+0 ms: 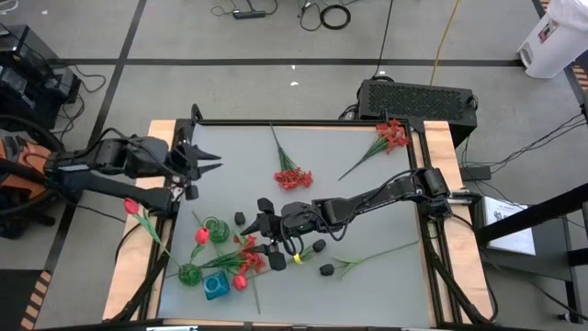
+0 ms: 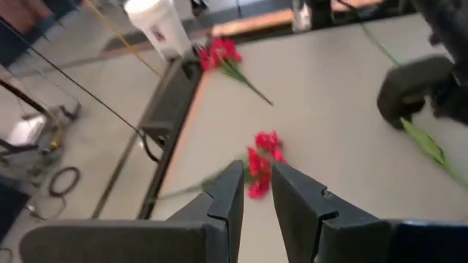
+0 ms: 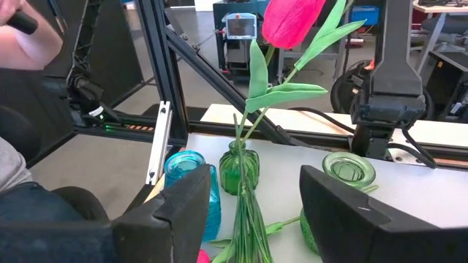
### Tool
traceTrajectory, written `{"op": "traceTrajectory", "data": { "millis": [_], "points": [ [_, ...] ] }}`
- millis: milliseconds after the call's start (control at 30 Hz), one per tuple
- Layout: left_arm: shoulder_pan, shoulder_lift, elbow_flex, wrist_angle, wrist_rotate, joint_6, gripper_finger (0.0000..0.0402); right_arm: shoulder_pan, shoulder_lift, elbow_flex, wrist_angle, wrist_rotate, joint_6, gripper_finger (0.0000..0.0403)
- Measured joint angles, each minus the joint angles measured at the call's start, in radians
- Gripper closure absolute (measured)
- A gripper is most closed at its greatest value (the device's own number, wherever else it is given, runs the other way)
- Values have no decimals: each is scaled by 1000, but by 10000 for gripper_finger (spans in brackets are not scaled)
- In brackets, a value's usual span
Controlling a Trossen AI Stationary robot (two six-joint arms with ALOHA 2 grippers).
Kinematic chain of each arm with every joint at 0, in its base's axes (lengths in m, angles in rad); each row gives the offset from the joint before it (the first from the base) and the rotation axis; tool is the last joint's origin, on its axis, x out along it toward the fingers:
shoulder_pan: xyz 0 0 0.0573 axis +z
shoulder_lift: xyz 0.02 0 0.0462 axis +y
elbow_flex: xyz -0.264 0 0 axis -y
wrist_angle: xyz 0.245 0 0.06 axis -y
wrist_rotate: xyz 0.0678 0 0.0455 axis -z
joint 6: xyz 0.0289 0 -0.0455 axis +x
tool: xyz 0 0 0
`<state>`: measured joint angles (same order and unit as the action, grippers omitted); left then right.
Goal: Sort flowers into vase by color
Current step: Put the bottom orange flowers into the top green vase
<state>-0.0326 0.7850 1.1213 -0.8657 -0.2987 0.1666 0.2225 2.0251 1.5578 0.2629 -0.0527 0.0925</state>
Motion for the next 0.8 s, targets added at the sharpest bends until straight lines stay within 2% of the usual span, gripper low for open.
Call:
{"op": "traceTrajectory", "data": {
  "millis": [233, 533, 700, 800],
  "points": [
    [143, 116, -1, -62, 97, 73, 322, 0, 0, 0, 0, 0, 0, 200],
    [292, 238, -1, -138, 322, 134, 322, 0, 0, 0, 0, 0, 0, 200],
    [308, 291, -1, -230, 445, 128, 322, 0, 0, 0, 0, 0, 0, 200],
    [307, 317, -1, -268, 456, 128, 322, 0, 0, 0, 0, 0, 0, 200]
  ]
}}
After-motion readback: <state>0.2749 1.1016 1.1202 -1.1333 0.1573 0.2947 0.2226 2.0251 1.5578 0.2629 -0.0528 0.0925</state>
